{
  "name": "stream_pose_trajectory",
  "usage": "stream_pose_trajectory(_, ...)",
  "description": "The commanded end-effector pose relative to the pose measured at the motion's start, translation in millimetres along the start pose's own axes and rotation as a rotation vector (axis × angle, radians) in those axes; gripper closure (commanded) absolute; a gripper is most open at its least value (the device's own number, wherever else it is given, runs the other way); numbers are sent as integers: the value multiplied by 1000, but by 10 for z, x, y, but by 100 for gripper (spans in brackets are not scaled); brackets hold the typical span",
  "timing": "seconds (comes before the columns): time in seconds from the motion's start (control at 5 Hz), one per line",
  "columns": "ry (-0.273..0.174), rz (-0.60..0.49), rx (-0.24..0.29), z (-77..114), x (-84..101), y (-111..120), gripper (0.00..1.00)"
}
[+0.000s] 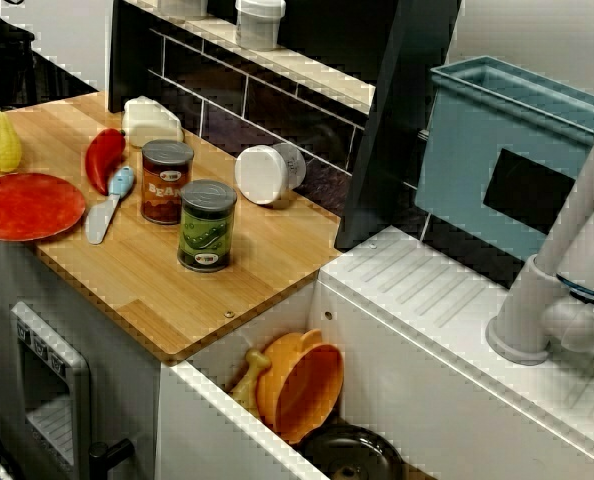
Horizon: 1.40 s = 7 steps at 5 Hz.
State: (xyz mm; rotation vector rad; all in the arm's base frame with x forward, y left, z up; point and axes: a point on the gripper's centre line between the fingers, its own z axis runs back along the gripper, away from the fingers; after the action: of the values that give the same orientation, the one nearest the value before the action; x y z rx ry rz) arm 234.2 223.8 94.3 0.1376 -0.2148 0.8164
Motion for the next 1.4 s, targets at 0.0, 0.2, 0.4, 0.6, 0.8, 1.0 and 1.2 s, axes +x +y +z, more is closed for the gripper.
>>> stream_pose_trajectory(0.0,-108,172,-28,184,191,100,0)
stream_pose_trajectory(0.2,-97,196,-31,128,230,77,0)
stream_pose_trajectory(0.4,-113,185,-23,62,253,14,0)
stream_pose_trajectory(0.6,-132,152,-7,-69,290,-61,0)
stream_pose_trajectory(0.8,-141,140,18,-193,337,-102,0)
stream_pose_trajectory(1.0,-139,118,27,-215,337,-131,0)
stream_pose_trajectory(1.2,-137,96,46,-251,326,-147,0)
